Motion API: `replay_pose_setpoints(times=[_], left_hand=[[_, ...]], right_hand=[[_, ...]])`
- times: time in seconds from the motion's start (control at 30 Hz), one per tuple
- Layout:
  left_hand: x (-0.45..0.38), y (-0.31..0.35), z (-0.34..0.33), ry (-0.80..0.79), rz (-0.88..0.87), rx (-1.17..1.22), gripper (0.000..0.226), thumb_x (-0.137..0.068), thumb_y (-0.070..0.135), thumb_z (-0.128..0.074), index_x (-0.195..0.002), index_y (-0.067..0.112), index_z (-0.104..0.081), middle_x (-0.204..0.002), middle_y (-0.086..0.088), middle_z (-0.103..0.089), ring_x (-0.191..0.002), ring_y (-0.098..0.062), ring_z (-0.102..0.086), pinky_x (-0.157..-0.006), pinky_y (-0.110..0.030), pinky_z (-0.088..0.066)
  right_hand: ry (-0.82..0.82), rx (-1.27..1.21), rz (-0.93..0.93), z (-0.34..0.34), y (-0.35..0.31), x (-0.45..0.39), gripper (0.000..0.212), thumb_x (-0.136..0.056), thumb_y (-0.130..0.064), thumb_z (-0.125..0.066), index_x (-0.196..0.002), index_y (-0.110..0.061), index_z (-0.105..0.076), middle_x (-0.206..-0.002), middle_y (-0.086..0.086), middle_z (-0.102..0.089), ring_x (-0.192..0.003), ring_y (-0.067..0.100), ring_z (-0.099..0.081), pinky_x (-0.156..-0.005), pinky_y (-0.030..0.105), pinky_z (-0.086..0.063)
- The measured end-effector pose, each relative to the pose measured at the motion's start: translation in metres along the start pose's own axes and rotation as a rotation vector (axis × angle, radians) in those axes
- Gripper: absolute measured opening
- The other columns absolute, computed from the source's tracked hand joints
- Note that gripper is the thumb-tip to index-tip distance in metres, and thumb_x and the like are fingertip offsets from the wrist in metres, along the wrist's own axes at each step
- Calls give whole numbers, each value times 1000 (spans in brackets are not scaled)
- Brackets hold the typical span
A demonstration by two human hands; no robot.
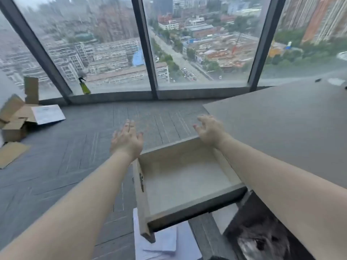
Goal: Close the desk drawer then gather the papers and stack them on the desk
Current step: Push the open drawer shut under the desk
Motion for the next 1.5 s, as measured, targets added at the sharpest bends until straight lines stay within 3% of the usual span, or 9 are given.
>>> replay_pose_setpoints(times=[0.1,0.2,0.33,0.43,0.6,0.8,0.97,1.13,1.5], left_hand=[[11,-60,-39,-47,136,96,64,-96,43,-18,-151,12,-13,-162,-6,-12,-149,-23,-12,-121,-41,-12],[29,-87,-80,-102,151,202,62,-97,40,-20,-150,8,-15,-161,-9,-15,-148,-24,-15,-120,-43,-14],[69,-82,-121,-262,93,345,52,-100,31,-23,-142,2,-35,-153,-16,-33,-142,-29,-29,-113,-38,-22],[92,-77,-137,-318,110,571,41,-100,28,-25,-119,2,-52,-133,-17,-51,-124,-29,-44,-101,-36,-31],[92,-81,-144,-285,165,863,46,-101,22,-29,-143,8,-36,-147,-2,-40,-143,-21,-28,-117,-35,-18],[80,-79,-166,-346,201,1000,46,-96,32,-32,-135,16,-50,-141,-6,-53,-134,-26,-45,-116,-46,-30],[73,-38,-167,-363,175,1036,36,-98,25,-32,-113,22,-64,-127,-4,-63,-127,-26,-51,-113,-43,-34],[62,11,-180,-352,119,1108,43,-99,18,-32,-139,14,-47,-142,0,-52,-134,-18,-45,-117,-37,-28],[39,117,-207,-417,-31,1054,45,-96,10,-42,-140,19,-46,-143,5,-49,-136,-11,-41,-114,-25,-28]], right_hand=[[65,128,6,-18,8,11,47,-95,-39,-42,-135,-16,-50,-149,6,-44,-142,23,-34,-116,41,-25],[127,279,-67,-15,28,34,40,-93,-43,-40,-118,-17,-57,-132,9,-56,-126,29,-49,-103,42,-34],[75,447,-219,-17,60,63,55,-95,-43,-33,-142,-16,-38,-153,7,-35,-143,26,-30,-116,45,-24],[35,491,-258,-19,66,67,63,-98,-38,-28,-152,-11,-14,-163,4,-11,-150,22,-11,-121,40,-12],[12,461,-273,-16,73,59,62,-99,-33,-28,-153,-8,-11,-163,4,-8,-151,21,-9,-122,36,-10],[-45,382,-211,-9,80,45,61,-100,-38,-25,-154,-12,-14,-163,3,-11,-150,18,-11,-122,34,-9],[-80,322,-147,-5,87,35,59,-101,-41,-22,-154,-16,-16,-163,-1,-11,-151,15,-9,-123,32,-5],[-88,220,-82,-1,92,23,56,-101,-43,-21,-152,-20,-22,-162,-5,-15,-150,12,-10,-123,33,-4],[-119,240,-7,3,101,-5,51,-102,-37,-21,-152,-27,-22,-162,-11,-14,-150,10,-8,-121,31,-3]])
Point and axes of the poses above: each hand's wrist, its own x-axis away from the middle knuckle, its own z-axis out of the back of the hand, y = z × x, the point moved 6 cm from there along -x, towards the middle knuckle
